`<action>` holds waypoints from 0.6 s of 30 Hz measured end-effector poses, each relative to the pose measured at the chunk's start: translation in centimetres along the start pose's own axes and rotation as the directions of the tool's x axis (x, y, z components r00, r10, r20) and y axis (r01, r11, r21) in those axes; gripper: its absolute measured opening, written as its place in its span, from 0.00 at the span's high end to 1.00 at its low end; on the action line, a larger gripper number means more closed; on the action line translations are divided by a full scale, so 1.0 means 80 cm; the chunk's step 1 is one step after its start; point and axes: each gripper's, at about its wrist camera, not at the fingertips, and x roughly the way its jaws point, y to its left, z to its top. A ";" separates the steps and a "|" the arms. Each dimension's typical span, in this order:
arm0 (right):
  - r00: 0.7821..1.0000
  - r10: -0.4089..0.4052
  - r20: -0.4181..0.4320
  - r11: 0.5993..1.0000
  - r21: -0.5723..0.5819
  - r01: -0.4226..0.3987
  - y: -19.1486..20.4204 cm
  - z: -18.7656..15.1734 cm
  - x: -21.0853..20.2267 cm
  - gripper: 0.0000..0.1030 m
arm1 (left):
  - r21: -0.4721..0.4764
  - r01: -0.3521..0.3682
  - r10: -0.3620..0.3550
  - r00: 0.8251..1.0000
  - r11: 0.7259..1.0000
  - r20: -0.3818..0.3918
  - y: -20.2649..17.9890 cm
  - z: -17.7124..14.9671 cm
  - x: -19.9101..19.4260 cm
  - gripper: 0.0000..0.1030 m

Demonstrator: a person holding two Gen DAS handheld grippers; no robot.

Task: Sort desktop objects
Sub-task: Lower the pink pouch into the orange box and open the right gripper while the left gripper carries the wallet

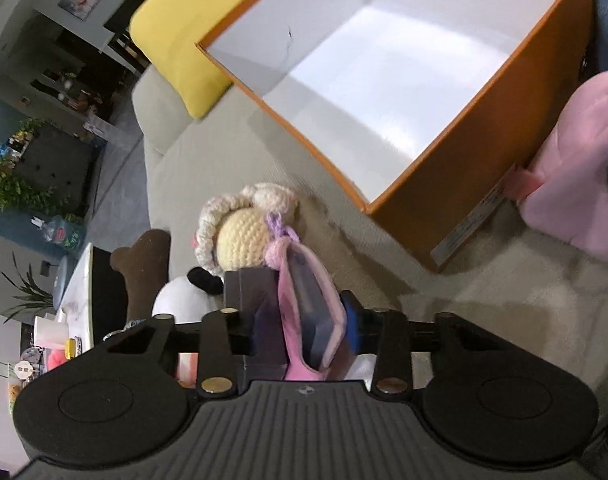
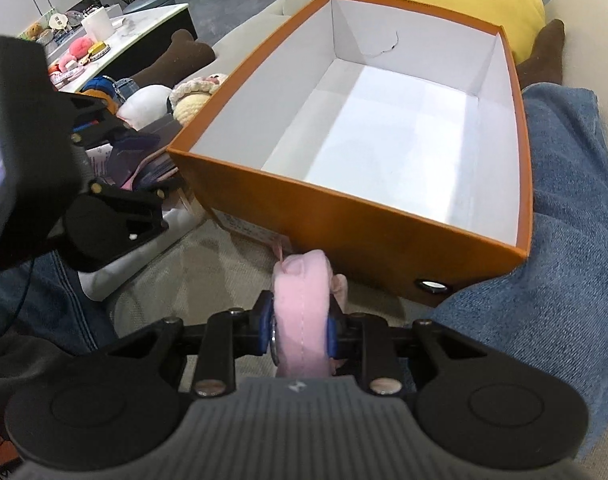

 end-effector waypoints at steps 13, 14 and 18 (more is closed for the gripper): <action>0.996 0.060 0.072 0.992 0.107 -0.067 -0.023 -0.004 -0.033 0.75 | -0.210 0.106 -0.092 0.993 0.972 0.076 0.057 -0.015 -0.036 0.81; 0.995 0.071 0.077 0.990 0.119 -0.080 -0.026 -0.003 -0.038 0.75 | -0.236 0.125 -0.105 0.990 0.964 0.093 0.065 -0.016 -0.043 0.81; 0.990 0.104 0.090 0.979 0.165 -0.118 -0.037 0.003 -0.059 0.75 | -0.359 0.243 -0.185 0.964 0.901 0.190 0.103 -0.024 -0.077 0.82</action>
